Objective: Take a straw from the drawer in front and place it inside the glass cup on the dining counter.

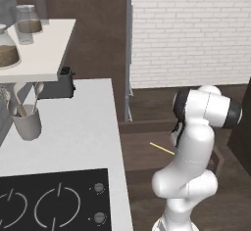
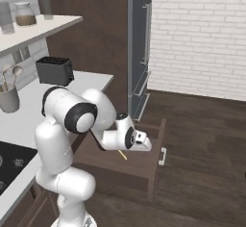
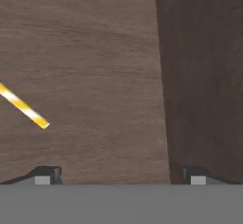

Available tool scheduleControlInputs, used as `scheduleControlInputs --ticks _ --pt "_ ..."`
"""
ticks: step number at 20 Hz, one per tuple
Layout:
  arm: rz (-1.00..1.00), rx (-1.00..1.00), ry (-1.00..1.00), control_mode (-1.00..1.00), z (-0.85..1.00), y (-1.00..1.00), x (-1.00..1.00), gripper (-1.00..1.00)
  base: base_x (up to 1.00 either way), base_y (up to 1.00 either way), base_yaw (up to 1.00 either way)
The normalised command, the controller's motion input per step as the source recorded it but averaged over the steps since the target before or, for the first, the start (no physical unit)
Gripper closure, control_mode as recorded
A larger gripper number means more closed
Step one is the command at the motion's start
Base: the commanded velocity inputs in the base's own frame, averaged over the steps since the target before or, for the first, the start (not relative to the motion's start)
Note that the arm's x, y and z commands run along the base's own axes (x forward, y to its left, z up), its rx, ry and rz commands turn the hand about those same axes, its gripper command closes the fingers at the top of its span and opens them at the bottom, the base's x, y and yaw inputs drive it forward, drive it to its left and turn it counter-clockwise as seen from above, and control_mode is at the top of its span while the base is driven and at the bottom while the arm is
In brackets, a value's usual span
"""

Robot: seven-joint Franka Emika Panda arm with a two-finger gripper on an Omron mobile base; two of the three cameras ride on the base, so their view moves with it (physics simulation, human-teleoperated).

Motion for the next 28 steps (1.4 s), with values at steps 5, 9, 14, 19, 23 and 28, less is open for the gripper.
scheduleControlInputs --ticks 5,9,14,19,23,28 --pt "0.35 0.12 0.03 -1.0 0.54 1.0 0.12 -1.0 0.0 0.0 0.0" --pt "0.3 0.12 0.02 -1.0 0.26 0.65 0.47 -1.0 0.0 0.0 0.0" --pt "0.16 0.06 0.12 -1.0 -0.03 0.26 0.7 -1.0 0.0 0.0 0.0" --pt "0.02 -0.03 0.14 -1.0 -0.24 0.21 0.65 -1.0 0.0 0.0 0.0" --pt "0.0 -0.08 0.05 -1.0 -0.28 0.28 0.27 -1.0 0.0 0.0 0.0" --pt "0.0 -0.01 0.01 -1.0 -0.31 0.18 0.07 -1.0 0.0 0.0 0.0"
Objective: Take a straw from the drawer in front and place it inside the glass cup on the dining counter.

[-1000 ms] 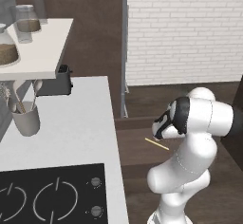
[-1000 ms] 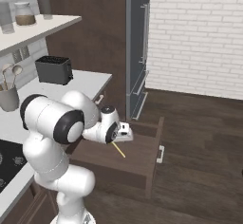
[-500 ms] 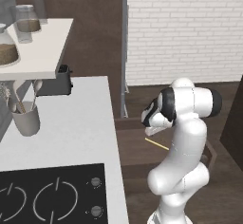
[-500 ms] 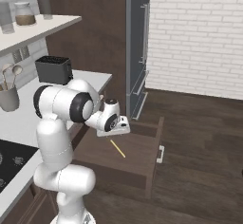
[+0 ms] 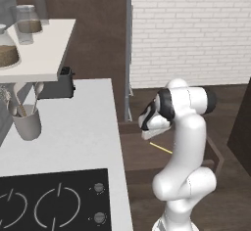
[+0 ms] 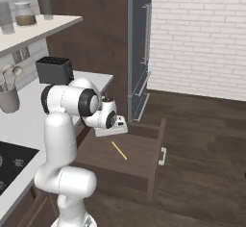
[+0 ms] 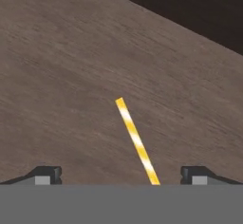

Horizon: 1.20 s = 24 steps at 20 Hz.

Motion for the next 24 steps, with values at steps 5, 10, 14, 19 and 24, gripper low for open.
scheduleControlInputs --ticks 5,10,14,19,24 --pt "0.01 0.0 0.0 -1.0 -0.26 0.04 0.02 -1.0 0.0 0.0 0.0" --pt "0.01 0.0 0.0 -1.0 -0.17 0.0 0.05 -1.0 0.0 0.0 0.0" --pt "0.01 0.0 0.0 -1.0 -0.2 0.0 0.04 -1.0 0.0 0.0 0.0" --pt "0.01 0.0 0.0 -1.0 -0.23 0.0 0.01 -1.0 0.0 0.0 0.0" --pt "0.01 0.0 0.0 -1.0 -0.22 -0.02 0.05 -1.0 0.0 0.0 0.0"
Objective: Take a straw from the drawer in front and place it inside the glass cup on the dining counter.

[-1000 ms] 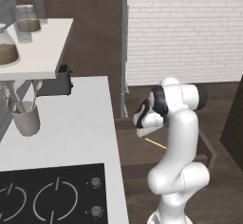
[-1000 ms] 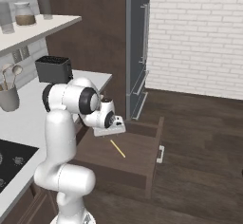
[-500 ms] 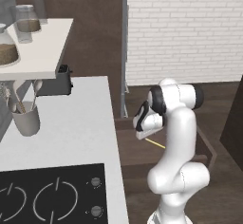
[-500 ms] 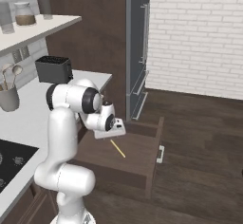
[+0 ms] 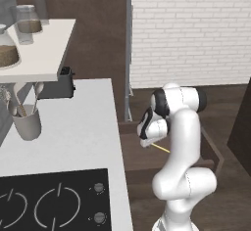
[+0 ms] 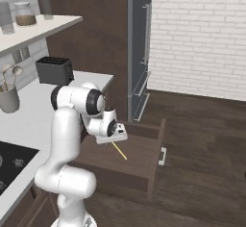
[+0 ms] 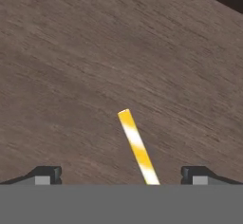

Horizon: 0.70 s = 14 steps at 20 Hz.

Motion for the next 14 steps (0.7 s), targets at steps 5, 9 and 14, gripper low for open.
scheduleControlInputs --ticks 5,9,14 --pt "0.0 0.0 0.0 -1.0 -0.18 -0.08 0.09 -1.0 0.0 0.0 0.0" --pt "0.01 0.0 0.0 -1.0 -0.16 -0.13 0.14 -1.0 0.0 0.0 0.0" --pt "0.01 0.0 0.0 -1.0 -0.18 -0.08 0.16 -1.0 0.0 0.0 0.0"
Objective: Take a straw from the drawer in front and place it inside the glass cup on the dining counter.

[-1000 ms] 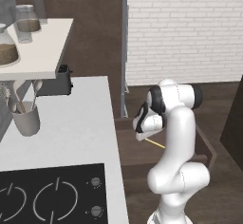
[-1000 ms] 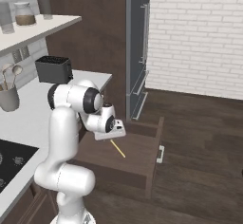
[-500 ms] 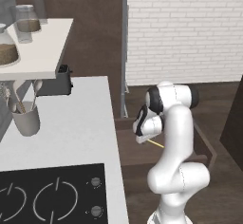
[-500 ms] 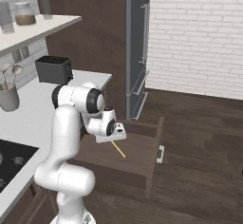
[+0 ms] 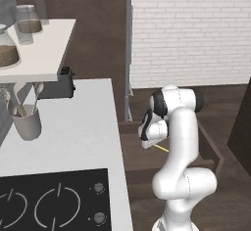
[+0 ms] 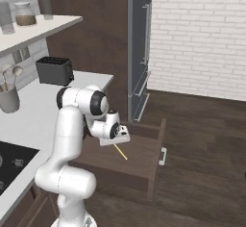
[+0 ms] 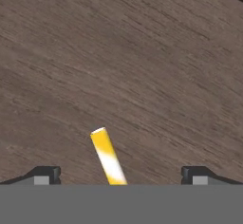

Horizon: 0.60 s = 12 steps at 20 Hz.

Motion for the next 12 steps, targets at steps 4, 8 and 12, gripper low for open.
scheduleControlInputs --ticks 4,8,12 --pt "0.02 0.0 0.0 -1.0 -0.27 -0.04 0.1 -1.0 0.0 0.0 0.0" --pt "0.03 0.0 0.02 -1.0 -0.34 0.0 0.01 1.0 0.0 0.0 0.0" --pt "0.02 0.0 0.0 -1.0 -0.21 0.0 0.0 1.0 0.0 0.0 0.0"
